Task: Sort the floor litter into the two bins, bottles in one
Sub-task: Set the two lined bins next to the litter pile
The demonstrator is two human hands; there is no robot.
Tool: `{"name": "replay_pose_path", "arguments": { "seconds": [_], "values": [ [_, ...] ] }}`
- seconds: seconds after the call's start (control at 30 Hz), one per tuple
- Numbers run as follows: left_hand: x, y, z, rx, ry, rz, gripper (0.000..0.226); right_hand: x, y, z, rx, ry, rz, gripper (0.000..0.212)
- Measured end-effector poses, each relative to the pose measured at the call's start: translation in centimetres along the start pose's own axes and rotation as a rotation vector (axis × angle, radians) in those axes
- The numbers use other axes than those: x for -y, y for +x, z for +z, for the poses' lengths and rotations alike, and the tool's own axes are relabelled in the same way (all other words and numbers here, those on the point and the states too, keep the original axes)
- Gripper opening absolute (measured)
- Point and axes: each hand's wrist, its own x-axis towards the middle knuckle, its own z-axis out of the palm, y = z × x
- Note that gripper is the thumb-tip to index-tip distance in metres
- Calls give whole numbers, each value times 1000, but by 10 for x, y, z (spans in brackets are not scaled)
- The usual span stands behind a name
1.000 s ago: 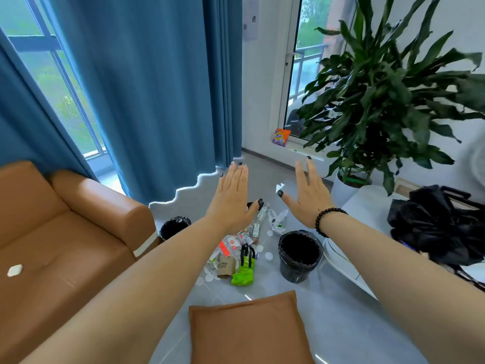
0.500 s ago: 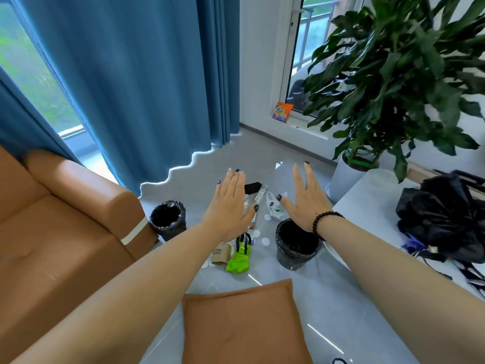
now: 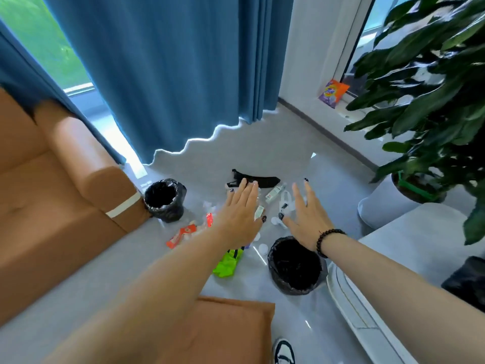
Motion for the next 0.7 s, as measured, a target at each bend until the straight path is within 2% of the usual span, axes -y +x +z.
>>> {"name": "replay_pose_path", "arguments": {
  "seconds": [0.13,0.4,0.53,0.7],
  "values": [
    [-35,50,9,64,-10,-51,74,-40,30,-12,51,89,-19,80],
    [-46,113,29,152,-2,-70,76,-80,62,-6,79,210,15,82],
    [-28,134,43,221,65,29,75,-87,78,14,101,200,92,81],
    [31,152,45,271,103,139,72,-59,99,43,105,255,213,76]
  ]
}}
